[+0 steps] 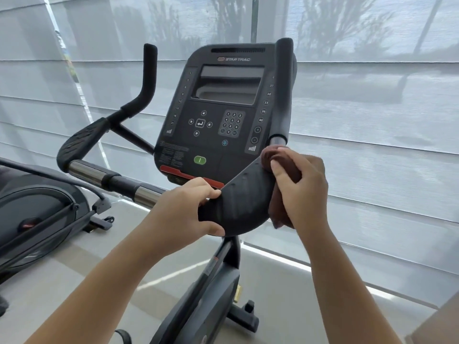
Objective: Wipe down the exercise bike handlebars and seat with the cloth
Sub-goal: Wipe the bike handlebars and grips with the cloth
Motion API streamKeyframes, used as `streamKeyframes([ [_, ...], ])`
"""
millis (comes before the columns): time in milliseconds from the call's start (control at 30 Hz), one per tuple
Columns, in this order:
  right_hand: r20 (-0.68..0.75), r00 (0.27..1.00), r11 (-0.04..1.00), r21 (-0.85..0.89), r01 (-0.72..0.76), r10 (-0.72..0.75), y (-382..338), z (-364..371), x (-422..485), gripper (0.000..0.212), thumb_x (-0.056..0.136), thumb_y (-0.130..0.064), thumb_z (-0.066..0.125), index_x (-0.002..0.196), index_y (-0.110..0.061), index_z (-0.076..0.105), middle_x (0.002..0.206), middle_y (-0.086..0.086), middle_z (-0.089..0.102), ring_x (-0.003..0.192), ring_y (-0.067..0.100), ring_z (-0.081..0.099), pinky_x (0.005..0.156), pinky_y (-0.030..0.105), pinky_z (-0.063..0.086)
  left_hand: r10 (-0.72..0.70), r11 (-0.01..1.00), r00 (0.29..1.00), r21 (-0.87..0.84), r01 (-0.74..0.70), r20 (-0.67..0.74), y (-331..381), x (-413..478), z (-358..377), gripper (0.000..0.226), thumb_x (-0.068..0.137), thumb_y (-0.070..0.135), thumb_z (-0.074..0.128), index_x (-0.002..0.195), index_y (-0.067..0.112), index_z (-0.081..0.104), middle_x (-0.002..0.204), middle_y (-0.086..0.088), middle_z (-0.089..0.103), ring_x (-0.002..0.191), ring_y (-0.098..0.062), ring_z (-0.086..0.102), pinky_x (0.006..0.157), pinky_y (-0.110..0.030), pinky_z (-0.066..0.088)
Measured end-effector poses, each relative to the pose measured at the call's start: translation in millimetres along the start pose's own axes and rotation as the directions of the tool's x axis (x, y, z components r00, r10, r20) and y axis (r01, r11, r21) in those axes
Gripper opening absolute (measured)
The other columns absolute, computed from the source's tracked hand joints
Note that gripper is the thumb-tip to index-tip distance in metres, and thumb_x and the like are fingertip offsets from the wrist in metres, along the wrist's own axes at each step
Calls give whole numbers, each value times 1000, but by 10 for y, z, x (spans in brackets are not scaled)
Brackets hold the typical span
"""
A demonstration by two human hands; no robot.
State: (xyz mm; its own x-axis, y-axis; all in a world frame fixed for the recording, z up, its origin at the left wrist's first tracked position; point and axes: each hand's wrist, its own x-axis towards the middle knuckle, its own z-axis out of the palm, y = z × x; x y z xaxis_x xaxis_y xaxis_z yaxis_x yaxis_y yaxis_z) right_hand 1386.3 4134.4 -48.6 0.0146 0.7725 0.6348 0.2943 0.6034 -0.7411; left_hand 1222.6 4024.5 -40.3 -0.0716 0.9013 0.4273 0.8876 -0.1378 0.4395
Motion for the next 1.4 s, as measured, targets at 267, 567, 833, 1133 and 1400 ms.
streamKeyframes([
  [267, -112, 994, 995, -103, -5, -6, -149, 60, -303, 31, 81, -19, 66, 112, -23, 64, 105, 7, 48, 84, -2, 42, 81, -8, 24, 179, 983, 984, 46, -178, -4, -120, -25, 3, 64, 65, 34, 78, 121, 14, 56, 106, 7, 58, 92, -11, 54, 77, -20, 36],
  [567, -552, 793, 966, 112, -235, 257, -321, 481, -767, 26, 86, -21, 59, 111, -19, 64, 107, 5, 52, 96, 8, 56, 86, 3, 38, 288, 948, 958, -143, -285, 3, -314, 36, 27, 65, 62, 27, 81, 119, 6, 57, 96, -3, 58, 86, -19, 56, 77, -34, 46],
  [833, -553, 796, 957, 9, -288, 245, -436, 478, -699, 27, 85, -23, 61, 112, -20, 64, 110, 6, 51, 92, 6, 52, 85, 2, 36, 436, 893, 899, -144, -426, 46, -520, 56, 54, 68, 72, 14, 74, 132, 11, 42, 117, 0, 54, 105, -17, 48, 81, -14, 29],
  [1133, -741, 629, 965, 102, -241, 235, -533, 977, -1133, 32, 83, -16, 64, 114, -20, 61, 107, 4, 44, 106, 18, 53, 96, 17, 40, 498, 867, 864, -49, -496, 77, -536, 88, 68, 67, 78, 14, 68, 136, 11, 36, 125, -1, 49, 111, -20, 46, 83, -23, 32],
  [1400, -77, 992, 845, -533, 43, -99, -555, 192, -71, 33, 83, -20, 64, 116, -20, 62, 118, 9, 45, 114, 21, 45, 102, 18, 30, 516, 856, 848, -33, -516, 122, -597, 88, -44, 41, 82, 13, 63, 120, 7, 51, 117, -2, 54, 101, -23, 51, 82, -34, 42],
])
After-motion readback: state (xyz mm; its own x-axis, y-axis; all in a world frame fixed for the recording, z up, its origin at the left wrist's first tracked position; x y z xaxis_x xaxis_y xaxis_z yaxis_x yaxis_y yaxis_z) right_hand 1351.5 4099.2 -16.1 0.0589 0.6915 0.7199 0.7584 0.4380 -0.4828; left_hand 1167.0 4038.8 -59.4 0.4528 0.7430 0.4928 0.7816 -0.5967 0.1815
